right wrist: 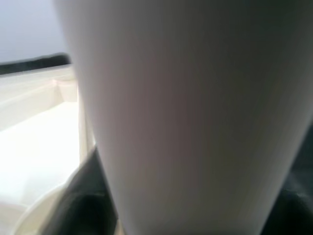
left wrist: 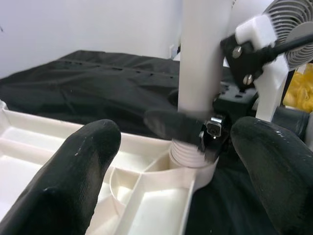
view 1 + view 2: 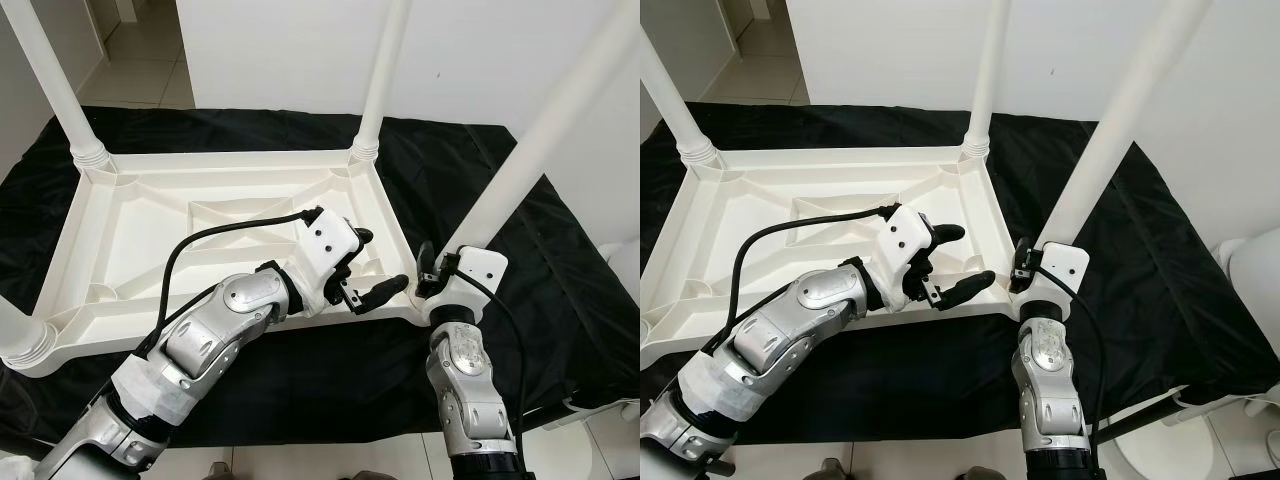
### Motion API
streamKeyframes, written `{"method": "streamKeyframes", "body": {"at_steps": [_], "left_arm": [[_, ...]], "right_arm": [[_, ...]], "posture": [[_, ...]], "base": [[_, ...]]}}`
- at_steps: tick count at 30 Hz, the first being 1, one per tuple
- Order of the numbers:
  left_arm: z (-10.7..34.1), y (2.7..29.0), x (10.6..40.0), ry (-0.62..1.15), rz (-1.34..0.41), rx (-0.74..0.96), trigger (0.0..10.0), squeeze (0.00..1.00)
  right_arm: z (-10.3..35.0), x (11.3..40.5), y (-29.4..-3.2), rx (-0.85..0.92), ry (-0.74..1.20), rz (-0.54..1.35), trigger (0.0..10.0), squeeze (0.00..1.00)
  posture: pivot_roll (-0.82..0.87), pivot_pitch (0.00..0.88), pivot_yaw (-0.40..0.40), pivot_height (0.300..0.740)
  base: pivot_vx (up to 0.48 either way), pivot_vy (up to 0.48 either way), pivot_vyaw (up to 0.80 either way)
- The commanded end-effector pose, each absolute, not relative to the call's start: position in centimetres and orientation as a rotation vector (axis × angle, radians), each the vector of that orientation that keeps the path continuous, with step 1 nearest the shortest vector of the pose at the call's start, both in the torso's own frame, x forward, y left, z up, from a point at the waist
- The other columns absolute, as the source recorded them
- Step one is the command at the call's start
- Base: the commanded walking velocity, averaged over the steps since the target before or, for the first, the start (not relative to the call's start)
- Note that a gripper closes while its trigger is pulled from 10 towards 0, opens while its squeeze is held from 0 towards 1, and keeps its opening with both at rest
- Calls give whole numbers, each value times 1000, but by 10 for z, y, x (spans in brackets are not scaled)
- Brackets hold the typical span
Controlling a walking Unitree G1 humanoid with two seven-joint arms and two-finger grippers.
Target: Building children table
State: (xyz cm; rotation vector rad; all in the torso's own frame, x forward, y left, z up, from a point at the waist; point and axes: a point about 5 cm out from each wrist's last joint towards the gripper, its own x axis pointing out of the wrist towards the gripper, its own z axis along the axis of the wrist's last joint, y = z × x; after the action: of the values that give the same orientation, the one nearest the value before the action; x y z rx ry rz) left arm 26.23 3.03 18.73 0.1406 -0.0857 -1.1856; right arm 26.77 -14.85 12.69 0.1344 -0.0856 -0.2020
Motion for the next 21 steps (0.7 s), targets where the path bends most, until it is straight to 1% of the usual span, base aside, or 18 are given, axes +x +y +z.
{"method": "streamKeyframes", "body": {"at_steps": [1,6,10,11,12,13,14,15,18,21], "left_arm": [[185,27,254,-72,-1343,167,10000,0],[185,26,254,-73,-1346,171,10000,0],[185,26,255,-73,-1347,172,10000,0],[185,26,254,-71,-1348,171,10000,0],[184,26,254,-69,-1350,172,10000,0],[184,26,254,-69,-1350,172,10000,0],[182,25,253,-59,-1355,175,10000,0],[178,25,253,-45,-1355,175,10000,0],[176,25,252,-36,-1356,174,10000,0],[167,27,252,-14,-1350,194,10000,0]], "right_arm": [[121,266,-139,204,-53,-213,10000,1000],[127,266,-150,158,-106,-170,10000,1000],[128,266,-153,148,-114,-155,10000,1000],[129,267,-158,140,-117,-135,10000,1000],[129,268,-162,133,-119,-108,10000,43],[129,268,-162,133,-119,-108,10000,43],[129,269,-168,104,-118,-25,10000,0],[129,269,-170,79,-116,33,10000,0],[129,270,-172,62,-115,71,10000,0],[129,271,-177,6,-107,167,10000,0]], "posture": [[17,29,-33,740],[15,27,-29,740],[15,27,-29,740],[13,26,-28,740],[13,26,-28,740],[13,26,-28,740],[15,25,-28,740],[15,24,-26,740],[15,24,-26,740],[16,20,-27,740]], "base": [[0,0,0],[0,0,0],[0,0,0],[0,0,0],[0,0,0],[0,0,0],[0,0,0],[0,0,0],[0,0,0],[0,0,0]]}}
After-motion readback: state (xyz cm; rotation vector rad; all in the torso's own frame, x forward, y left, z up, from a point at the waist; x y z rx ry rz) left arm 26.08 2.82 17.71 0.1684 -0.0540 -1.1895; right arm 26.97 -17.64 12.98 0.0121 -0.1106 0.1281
